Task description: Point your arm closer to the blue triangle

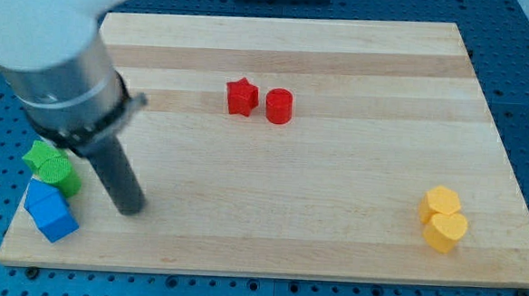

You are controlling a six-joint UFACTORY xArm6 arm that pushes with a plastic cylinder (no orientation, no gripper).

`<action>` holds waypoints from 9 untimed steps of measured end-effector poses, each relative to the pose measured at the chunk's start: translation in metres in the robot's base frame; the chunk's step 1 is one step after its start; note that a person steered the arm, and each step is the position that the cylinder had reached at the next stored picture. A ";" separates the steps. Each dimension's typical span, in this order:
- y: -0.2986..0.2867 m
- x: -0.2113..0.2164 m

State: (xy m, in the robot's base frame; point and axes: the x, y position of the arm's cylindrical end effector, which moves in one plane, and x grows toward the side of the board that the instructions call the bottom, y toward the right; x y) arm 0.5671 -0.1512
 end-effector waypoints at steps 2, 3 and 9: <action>0.017 0.052; -0.031 0.051; -0.153 -0.012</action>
State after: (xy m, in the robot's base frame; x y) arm 0.5552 -0.3041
